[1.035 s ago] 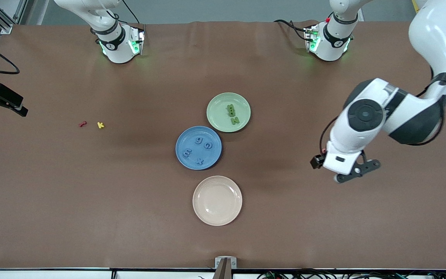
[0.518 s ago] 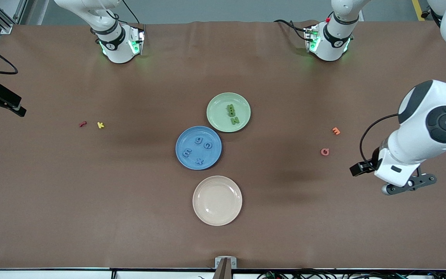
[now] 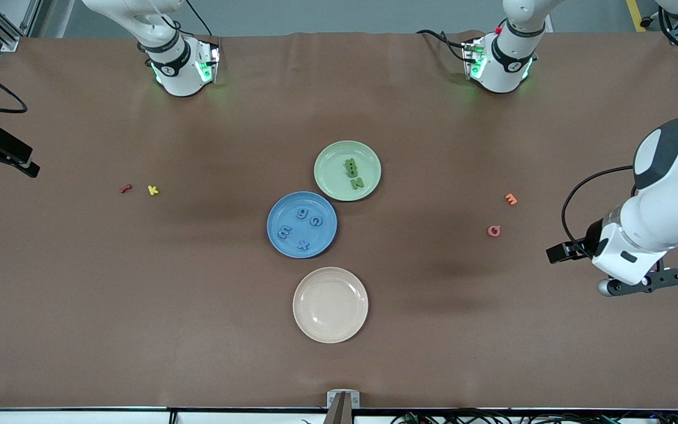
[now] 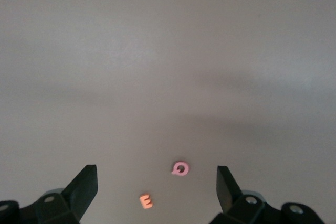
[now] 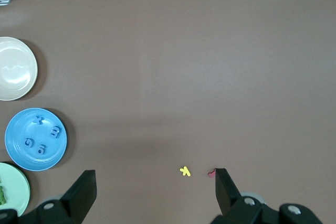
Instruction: Sort letters by color into matching plates
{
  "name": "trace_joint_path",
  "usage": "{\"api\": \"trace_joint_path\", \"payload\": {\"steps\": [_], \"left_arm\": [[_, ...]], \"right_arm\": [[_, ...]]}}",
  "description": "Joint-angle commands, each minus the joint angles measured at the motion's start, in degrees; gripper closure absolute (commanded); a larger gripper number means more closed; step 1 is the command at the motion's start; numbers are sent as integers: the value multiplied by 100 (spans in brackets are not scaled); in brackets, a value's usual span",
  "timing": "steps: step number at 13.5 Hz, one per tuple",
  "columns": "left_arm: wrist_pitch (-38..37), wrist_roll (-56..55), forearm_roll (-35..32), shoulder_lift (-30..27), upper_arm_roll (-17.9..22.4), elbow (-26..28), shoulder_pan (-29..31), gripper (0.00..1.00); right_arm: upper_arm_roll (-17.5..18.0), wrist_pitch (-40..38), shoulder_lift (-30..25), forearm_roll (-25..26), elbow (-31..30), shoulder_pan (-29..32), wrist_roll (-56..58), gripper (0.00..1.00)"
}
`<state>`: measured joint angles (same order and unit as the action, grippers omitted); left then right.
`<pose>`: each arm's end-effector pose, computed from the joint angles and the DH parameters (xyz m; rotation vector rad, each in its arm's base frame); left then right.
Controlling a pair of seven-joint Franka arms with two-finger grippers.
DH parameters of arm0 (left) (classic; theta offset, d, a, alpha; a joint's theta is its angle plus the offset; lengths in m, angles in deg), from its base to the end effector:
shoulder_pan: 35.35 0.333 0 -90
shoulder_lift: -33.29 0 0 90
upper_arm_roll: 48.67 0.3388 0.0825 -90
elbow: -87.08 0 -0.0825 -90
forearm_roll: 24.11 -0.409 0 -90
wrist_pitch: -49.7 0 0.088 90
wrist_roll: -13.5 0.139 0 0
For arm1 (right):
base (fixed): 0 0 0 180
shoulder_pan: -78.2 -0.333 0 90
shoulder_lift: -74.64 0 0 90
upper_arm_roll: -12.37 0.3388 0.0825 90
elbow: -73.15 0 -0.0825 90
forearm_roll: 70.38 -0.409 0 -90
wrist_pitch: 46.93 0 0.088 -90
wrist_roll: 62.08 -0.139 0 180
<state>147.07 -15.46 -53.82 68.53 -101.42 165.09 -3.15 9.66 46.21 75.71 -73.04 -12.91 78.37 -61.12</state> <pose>0.7167 -0.0598 0.4398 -3.0841 -0.2332 0.0410 0.5948 -0.0234 0.6442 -3.0948 0.0519 -0.1648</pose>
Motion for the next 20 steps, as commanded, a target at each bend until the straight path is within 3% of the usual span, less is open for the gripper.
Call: {"api": "trace_joint_path", "payload": {"steps": [1, 6, 11, 15, 20], "left_arm": [[-70, 1047, 1243, -912, 1973, -40, -1108, 0], [-226, 2263, 3222, -1922, 4470, 82, -2269, 0], [-1009, 2281, 3287, -2644, 5668, 180, -3262, 0], [-1467, 2281, 3278, -3135, 5864, 520, -3589, 0], [-1458, 2281, 2858, -3532, 5566, 847, -3703, 0]], "right_arm": [[113, -51, 69, 125, 151, 106, -70, 0], [112, -51, 60, 133, 151, 106, -70, 0], [121, -42, 60, 142, 160, 106, -70, 0], [104, -59, 60, 133, 213, 124, -70, 0], [104, -60, 60, 142, 221, 124, -79, 0]]}}
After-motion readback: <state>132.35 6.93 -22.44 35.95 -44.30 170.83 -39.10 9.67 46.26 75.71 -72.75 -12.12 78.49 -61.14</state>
